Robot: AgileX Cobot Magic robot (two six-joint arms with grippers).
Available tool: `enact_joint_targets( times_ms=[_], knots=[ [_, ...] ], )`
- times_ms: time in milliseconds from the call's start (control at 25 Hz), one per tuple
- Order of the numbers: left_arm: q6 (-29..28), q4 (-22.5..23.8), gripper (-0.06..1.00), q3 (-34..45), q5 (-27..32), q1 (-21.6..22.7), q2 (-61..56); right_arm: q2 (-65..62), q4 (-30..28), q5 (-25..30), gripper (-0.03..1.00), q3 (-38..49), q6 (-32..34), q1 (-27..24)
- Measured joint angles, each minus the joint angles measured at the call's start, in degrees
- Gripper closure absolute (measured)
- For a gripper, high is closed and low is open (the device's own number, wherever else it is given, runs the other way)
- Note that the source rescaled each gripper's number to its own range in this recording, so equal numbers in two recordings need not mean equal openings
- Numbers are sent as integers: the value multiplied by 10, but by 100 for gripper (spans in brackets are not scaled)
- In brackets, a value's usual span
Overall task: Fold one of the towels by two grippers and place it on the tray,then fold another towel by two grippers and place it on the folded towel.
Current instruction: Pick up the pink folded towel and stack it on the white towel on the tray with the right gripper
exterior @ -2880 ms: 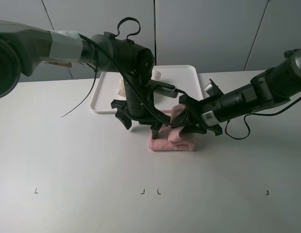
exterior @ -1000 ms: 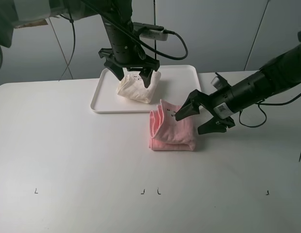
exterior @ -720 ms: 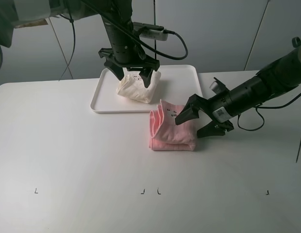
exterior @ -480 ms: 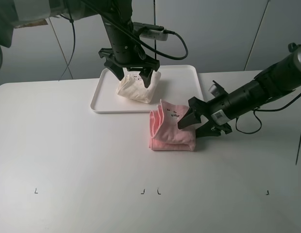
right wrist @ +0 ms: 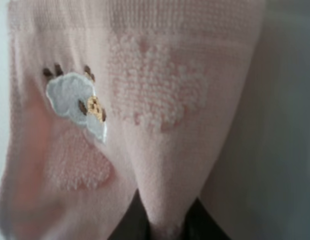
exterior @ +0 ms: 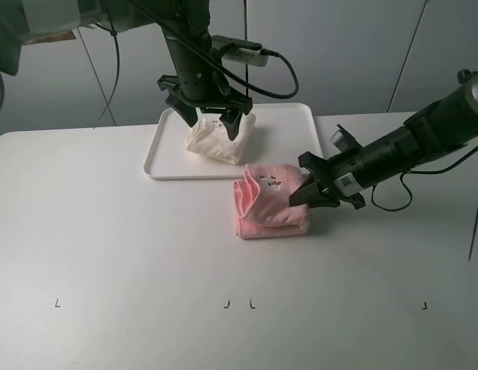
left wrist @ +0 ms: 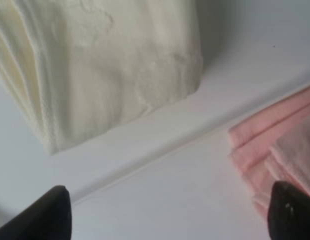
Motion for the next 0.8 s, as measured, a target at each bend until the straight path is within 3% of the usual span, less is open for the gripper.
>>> enact_joint_targets(
  times_ms=[280,400,520,680,800],
  knots=[
    [17,-29,-6,0,0,0,0,-46,-19,15,89,0,0,0],
    [17,-36,-6,0,0,0,0,-91,-77,10,89,-26,51,0],
    [14,-44,-6,11,0,0,-14,-106,-173,15,89,-79,136,0],
    [13,-45,-6,84,-17,0,-81,-107,-256,40,89,-163,209,0],
    [14,-46,-6,188,-71,11,-145,-107,-288,52,89,-225,247,0]
  ],
)
